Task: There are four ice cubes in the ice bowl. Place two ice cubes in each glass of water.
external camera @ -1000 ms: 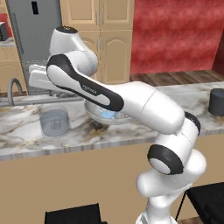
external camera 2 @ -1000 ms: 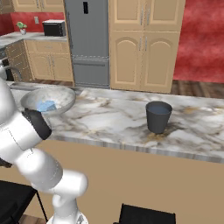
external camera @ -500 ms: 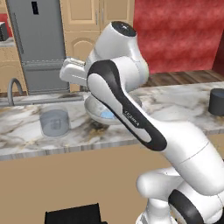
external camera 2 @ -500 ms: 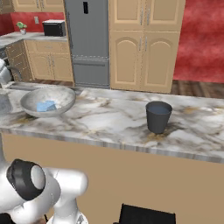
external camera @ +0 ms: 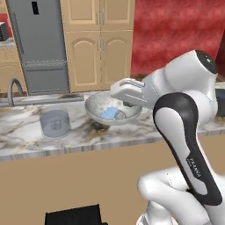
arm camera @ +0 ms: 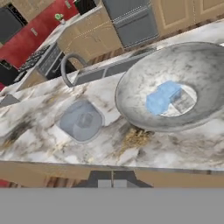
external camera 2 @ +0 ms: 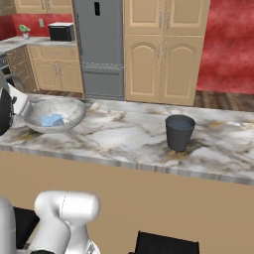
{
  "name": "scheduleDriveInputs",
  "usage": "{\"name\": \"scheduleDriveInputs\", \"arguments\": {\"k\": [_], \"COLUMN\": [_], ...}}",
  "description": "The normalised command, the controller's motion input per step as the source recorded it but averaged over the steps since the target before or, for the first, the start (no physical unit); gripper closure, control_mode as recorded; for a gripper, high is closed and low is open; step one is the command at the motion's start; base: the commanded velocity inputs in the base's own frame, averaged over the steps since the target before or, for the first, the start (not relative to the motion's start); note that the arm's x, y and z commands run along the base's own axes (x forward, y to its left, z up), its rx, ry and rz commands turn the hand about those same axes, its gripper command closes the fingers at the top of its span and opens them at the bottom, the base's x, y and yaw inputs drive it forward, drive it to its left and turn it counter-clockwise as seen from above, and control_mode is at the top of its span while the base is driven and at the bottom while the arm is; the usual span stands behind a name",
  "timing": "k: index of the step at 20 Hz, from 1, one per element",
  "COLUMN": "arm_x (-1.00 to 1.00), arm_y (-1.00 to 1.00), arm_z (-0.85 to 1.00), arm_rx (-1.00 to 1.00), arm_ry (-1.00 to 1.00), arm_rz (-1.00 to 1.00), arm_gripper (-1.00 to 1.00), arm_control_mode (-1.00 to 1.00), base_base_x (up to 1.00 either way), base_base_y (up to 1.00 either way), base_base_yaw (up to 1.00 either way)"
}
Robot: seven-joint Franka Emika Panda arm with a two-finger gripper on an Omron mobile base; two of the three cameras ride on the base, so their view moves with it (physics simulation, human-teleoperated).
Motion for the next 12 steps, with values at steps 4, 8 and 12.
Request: {"name": "scheduleDriveInputs", "arguments": {"k": [4,8,12], "arm_x": [-0.22,0.0,0.05], "arm_y": [-0.94,-0.58,-0.34], "arm_z": [0.11,0.14,0.19], "arm_rx": [0.0,-0.01,-0.05], "arm_ry": [-0.19,-0.04,0.02], "arm_rz": [0.01,0.0,-0.02], "arm_gripper": [1.0,-1.0,-1.0], "arm_control_mode": [-1.0,-1.0,-1.0], "base_base_x": [0.0,0.0,0.0], "base_base_y": [0.0,0.0,0.0], "base_base_yaw": [0.0,0.0,0.0]}}
